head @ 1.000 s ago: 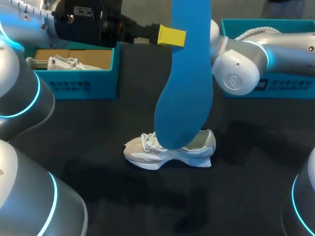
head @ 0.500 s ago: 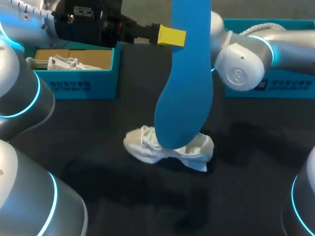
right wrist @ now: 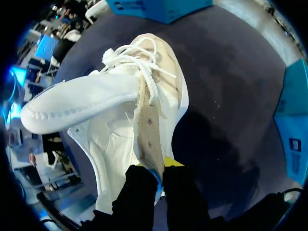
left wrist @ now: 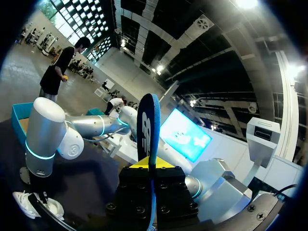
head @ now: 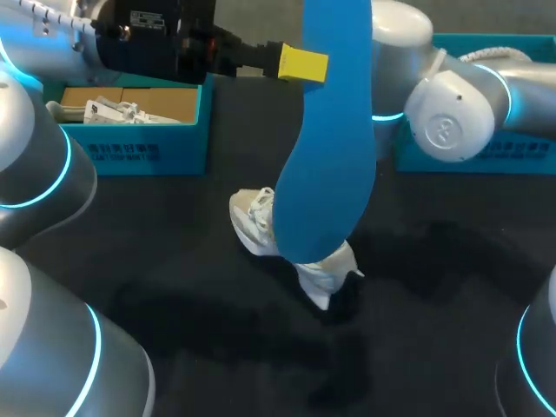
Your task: Take the shoe out of the shoebox, open the shoe tongue, remove and reinsert the insole, then place the shoe into the shoebox
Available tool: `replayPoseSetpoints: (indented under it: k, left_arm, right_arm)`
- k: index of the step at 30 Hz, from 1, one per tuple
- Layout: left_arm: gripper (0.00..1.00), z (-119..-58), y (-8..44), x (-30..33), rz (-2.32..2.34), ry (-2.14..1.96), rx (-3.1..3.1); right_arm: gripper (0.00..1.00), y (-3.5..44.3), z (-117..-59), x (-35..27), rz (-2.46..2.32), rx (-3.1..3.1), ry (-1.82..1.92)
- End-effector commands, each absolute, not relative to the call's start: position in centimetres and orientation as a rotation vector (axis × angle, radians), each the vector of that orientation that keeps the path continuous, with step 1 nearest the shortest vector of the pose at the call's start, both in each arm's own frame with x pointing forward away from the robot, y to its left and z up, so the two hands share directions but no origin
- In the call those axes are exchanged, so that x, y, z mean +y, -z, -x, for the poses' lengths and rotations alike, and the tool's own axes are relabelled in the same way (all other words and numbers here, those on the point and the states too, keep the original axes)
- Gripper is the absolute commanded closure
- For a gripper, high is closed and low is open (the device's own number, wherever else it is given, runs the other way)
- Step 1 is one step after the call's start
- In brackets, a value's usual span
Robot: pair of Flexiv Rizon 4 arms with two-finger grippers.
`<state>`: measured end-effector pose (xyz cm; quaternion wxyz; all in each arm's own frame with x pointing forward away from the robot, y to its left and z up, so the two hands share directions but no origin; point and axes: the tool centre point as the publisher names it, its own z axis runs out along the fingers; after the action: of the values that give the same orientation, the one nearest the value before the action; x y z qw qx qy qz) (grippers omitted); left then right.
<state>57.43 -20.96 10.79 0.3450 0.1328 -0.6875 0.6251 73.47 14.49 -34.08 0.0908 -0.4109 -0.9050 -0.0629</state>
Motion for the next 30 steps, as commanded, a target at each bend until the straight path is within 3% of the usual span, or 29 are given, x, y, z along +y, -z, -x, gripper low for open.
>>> replayPoseSetpoints:
  k: [1,15,30]
  left_arm:
    - [1.0,-57.5,-10.8,-21.1,-0.344,-1.622,-1.786]
    - [1.0,-57.5,-10.8,-21.1,-0.344,-1.622,-1.786]
    - [1.0,-57.5,-10.8,-21.1,-0.344,-1.622,-1.786]
  right_arm:
    - [1.0,34.5,-73.5,15.4,1.901,-2.229,0.36]
    - [1.0,34.1,-73.6,16.1,2.136,-2.137,0.279]
    - [1.0,35.0,-74.3,14.6,1.934,-2.357,0.249]
